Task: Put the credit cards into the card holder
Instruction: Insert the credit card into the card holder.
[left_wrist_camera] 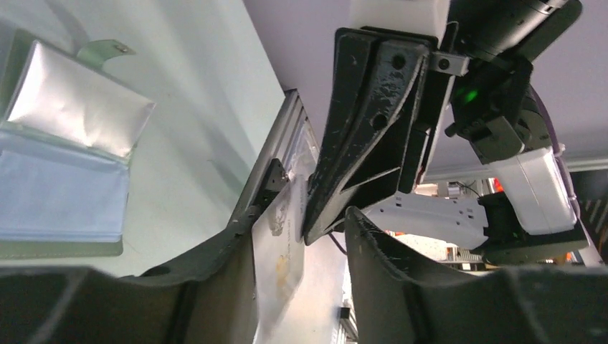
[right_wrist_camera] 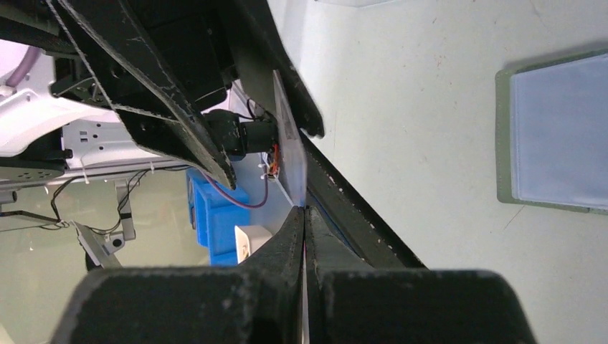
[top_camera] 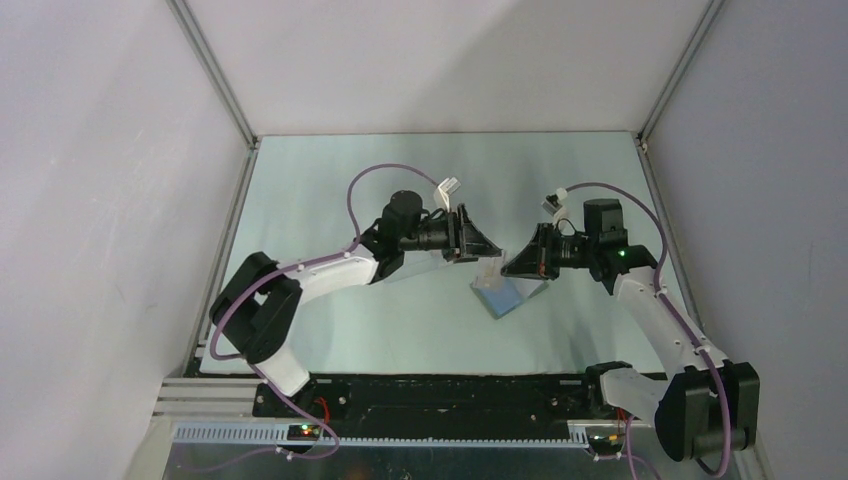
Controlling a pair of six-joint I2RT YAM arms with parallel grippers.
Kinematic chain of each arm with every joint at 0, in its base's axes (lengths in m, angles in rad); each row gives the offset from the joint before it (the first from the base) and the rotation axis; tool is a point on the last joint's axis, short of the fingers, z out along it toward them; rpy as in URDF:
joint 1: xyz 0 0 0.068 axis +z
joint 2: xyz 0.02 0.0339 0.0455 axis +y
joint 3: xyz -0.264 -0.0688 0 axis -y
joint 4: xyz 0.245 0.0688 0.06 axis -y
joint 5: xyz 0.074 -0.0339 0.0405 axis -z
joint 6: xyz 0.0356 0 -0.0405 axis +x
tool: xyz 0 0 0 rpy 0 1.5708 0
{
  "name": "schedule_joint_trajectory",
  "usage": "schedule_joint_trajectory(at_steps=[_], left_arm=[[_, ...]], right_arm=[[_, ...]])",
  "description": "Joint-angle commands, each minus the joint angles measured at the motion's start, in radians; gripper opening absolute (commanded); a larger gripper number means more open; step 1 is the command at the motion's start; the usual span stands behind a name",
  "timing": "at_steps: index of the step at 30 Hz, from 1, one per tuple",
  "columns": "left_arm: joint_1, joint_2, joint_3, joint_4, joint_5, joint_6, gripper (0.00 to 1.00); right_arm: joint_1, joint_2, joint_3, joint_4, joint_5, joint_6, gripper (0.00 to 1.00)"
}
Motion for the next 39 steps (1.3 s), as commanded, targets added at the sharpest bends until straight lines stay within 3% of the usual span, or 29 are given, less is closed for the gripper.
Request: schedule_joint_trajectory(at_steps=[1,4,5,7,8,10,12,16,21,25,26,28,29,31,33,39], left_arm=[[-0.001,0.01,-0.012,0.164,0.082,-0.08,0.43],[0.0,0.009,-0.016,0.175,0.086,-0.09,0.24],[-0.001,0.011,-0.015,0.176,0.086,-0.095,0.11],[-0.001,0.009,-0.016,0.179,0.079,-0.103,0.02],[-0.001,0.008,-0.016,0.181,0.076,-0.104,0.01],[-0.001,0.002,-0.015,0.185,0.066,-0.107,0.0],[-0.001,-0.003,-0.013,0.19,0.063,-0.114,0.0],[-0.001,-0.006,-0.009,0.22,0.066,-0.138,0.0],[-0.002,-0.006,-0.015,0.272,0.075,-0.175,0.0],[-0.001,-0.009,-0.027,0.292,0.074,-0.191,0.0],[-0.001,-0.008,-0.03,0.294,0.073,-0.194,0.02],[-0.001,-0.009,-0.04,0.298,0.071,-0.195,0.17],[-0.001,-0.011,-0.046,0.298,0.059,-0.193,0.31],[0.002,-0.028,-0.078,0.299,0.014,-0.182,0.46],[0.008,-0.051,-0.142,0.297,-0.062,-0.181,0.53],[-0.006,-0.095,-0.36,0.215,-0.273,-0.187,0.57]], right_arm=[[-0.008,0.0,0.026,0.077,-0.02,0.053,0.0],[-0.011,0.017,0.026,0.124,-0.019,0.085,0.0],[-0.01,0.023,0.026,0.133,-0.018,0.091,0.0],[-0.01,0.028,0.026,0.154,-0.017,0.106,0.02],[-0.011,0.028,0.026,0.165,-0.017,0.112,0.06],[-0.011,0.021,0.026,0.171,-0.01,0.115,0.26],[-0.011,0.017,0.026,0.175,-0.011,0.116,0.33],[-0.008,0.019,0.025,0.187,-0.037,0.115,0.37],[-0.009,0.017,-0.014,0.33,-0.099,0.209,0.29],[0.001,0.029,-0.026,0.413,-0.142,0.263,0.02],[0.004,0.03,-0.026,0.415,-0.147,0.265,0.0],[0.006,0.029,-0.026,0.408,-0.149,0.254,0.0],[0.003,0.024,-0.026,0.387,-0.14,0.244,0.0],[-0.011,0.014,-0.026,0.316,-0.101,0.191,0.0],[-0.026,0.006,-0.026,0.216,-0.023,0.093,0.0],[-0.079,0.043,-0.025,-0.02,0.264,-0.119,0.0]])
